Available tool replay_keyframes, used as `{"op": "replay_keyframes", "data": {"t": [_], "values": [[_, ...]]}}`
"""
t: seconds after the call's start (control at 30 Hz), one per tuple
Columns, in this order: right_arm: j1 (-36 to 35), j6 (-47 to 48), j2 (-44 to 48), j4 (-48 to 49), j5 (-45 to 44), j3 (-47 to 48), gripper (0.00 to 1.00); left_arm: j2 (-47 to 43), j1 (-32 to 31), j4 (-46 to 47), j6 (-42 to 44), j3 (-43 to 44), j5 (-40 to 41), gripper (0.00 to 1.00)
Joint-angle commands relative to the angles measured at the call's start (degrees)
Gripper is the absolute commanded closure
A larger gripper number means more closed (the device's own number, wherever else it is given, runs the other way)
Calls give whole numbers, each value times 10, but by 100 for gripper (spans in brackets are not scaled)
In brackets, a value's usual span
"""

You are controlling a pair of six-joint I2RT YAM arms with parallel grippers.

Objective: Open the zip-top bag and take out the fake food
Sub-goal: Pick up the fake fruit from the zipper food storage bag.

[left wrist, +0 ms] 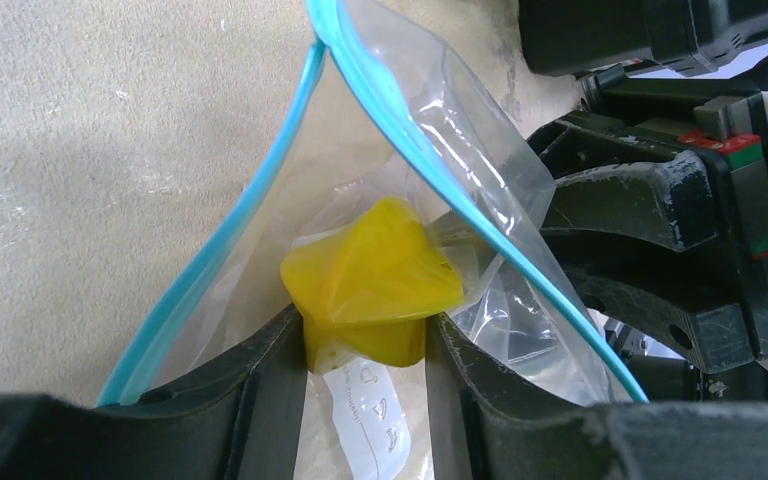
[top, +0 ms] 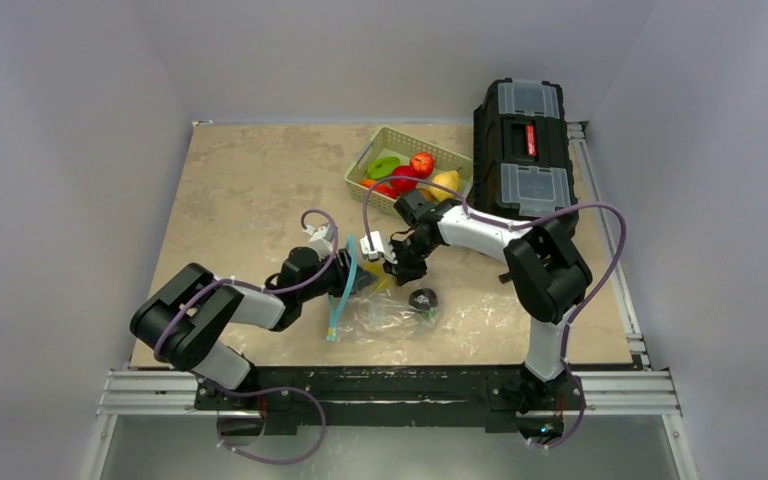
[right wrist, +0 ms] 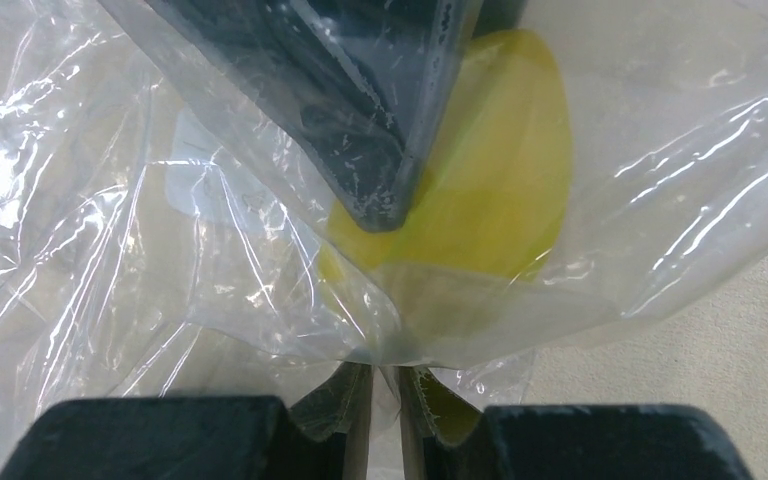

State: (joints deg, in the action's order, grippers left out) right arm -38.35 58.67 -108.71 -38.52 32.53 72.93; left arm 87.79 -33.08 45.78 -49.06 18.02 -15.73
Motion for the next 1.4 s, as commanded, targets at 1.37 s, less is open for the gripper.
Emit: {"op": "replay_keyframes", "data": {"t": [1.37], "values": [[47, -8, 71, 6, -53, -26, 100, -501, -1, -568, 114, 21, 98, 100]]}}
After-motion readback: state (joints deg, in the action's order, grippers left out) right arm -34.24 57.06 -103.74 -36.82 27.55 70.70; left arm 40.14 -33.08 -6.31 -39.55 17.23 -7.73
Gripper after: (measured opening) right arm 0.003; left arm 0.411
